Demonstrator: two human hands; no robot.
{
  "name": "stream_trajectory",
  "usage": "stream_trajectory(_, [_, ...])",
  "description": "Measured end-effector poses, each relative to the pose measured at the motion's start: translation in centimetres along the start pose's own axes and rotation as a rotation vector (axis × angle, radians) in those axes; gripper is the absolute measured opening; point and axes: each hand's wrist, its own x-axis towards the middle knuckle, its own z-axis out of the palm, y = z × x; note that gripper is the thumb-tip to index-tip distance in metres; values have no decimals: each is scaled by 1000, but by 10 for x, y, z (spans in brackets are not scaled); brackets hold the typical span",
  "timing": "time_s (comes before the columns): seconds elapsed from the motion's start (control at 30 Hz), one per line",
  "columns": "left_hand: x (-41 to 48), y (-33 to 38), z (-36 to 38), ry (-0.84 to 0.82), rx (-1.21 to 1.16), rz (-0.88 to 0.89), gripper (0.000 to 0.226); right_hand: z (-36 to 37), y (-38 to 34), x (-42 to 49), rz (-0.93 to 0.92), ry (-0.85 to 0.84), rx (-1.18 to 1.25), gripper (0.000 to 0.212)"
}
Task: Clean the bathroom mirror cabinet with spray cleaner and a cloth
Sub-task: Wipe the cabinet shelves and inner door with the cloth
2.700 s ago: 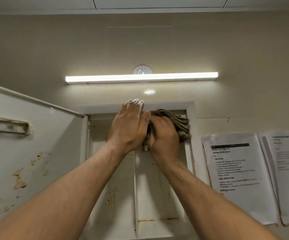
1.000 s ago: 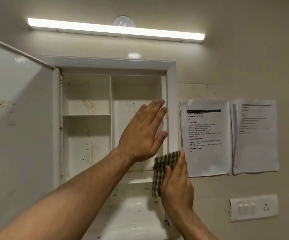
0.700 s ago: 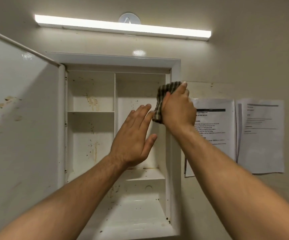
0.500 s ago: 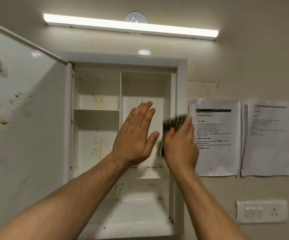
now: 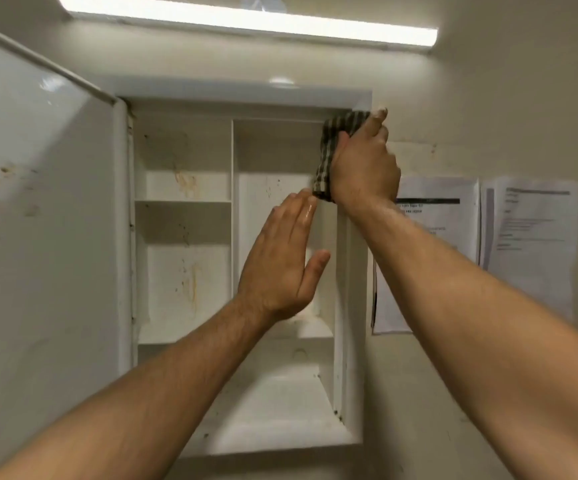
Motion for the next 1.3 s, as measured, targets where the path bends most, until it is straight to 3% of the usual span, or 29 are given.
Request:
stream_trajectory(0.17, [-26,6,13,0,-86,-37,75,20,47,-100,5,64,13,72])
stream_trajectory(0.4, [-90,31,32,-111,-111,-105,76,22,135,-313,173,-207,132,84])
stream_trajectory(0.57, [-131,49,48,-228,-84,-130,76,18,137,-344,374,-283,182,83])
stream_trajectory(0.7, [-151,51,49,-181,-84,-144,74,18,128,-357,603,-306,226,72])
stream_trajectory(1.0, [-168,49,43,-116,44,-144,71,22,126,-348,562,-281,200,65])
stream_trajectory(1.17, [-184,48,38,-142,34,-133,71,22,117,-357,1032,-159,660,29])
stream_trajectory(1.3, [-201,46,35,-152,8,-182,70,10,127,-363,1347,-193,812,15])
